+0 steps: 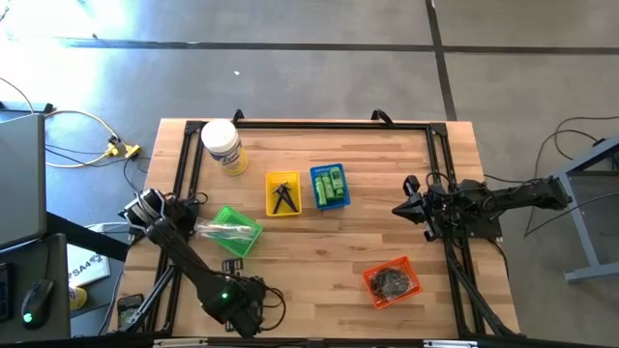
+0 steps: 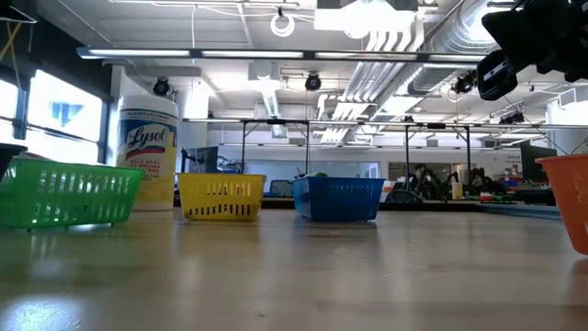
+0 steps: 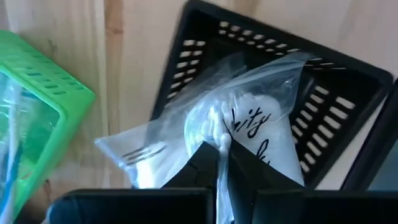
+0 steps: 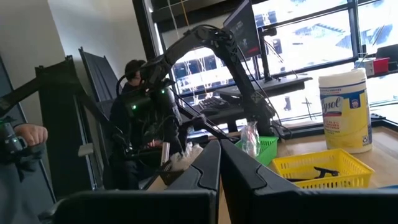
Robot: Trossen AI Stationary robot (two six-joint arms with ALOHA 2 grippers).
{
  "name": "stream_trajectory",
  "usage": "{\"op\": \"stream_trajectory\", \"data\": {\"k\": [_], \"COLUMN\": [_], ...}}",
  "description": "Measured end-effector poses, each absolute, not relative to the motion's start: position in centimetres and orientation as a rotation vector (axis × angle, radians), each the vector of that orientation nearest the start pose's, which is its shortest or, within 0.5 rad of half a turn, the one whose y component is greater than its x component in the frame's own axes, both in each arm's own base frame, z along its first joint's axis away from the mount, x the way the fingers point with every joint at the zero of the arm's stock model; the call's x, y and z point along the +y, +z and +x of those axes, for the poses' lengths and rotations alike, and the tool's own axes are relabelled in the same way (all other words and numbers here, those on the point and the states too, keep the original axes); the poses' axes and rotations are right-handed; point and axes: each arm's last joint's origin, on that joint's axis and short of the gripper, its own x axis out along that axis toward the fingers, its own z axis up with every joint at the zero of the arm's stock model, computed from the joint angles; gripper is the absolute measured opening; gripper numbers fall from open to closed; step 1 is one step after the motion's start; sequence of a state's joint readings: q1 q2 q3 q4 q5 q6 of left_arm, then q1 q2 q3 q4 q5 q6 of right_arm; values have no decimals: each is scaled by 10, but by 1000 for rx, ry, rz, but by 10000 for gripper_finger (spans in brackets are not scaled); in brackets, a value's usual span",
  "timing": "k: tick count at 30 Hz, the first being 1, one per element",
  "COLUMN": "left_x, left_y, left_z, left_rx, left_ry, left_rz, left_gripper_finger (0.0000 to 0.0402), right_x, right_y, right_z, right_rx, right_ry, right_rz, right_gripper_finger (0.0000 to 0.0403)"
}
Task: Pick & Place Travel size toiletries
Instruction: Put the cotton pack into the black bin, then return to Home Position
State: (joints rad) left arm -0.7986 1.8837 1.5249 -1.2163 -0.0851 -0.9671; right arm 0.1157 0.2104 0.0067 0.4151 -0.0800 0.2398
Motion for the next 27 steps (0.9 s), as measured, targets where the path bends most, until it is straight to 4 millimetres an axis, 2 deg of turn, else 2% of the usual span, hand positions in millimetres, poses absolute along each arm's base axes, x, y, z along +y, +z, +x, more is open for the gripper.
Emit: {"op": "stream_trajectory", "data": {"k": [4,19,27], "left_x": [-252,-255,-251], "left_y": [226,226,231], "left_z": [247,251,251], "left_rx": [1520,1491,1544], "left_ry": [160,137,103], "left_rz": [-100,-141,-193], "left_gripper_finger": [27,160,227], "right_x": [15,15,15], "right_y": [188,188,188], "right_z": [107,107,107], "right_rx": [-186,-186,-186], "right_ry": [220,220,220], "right_rz": [242,246,246], "right_gripper_finger": [3,3,3]}}
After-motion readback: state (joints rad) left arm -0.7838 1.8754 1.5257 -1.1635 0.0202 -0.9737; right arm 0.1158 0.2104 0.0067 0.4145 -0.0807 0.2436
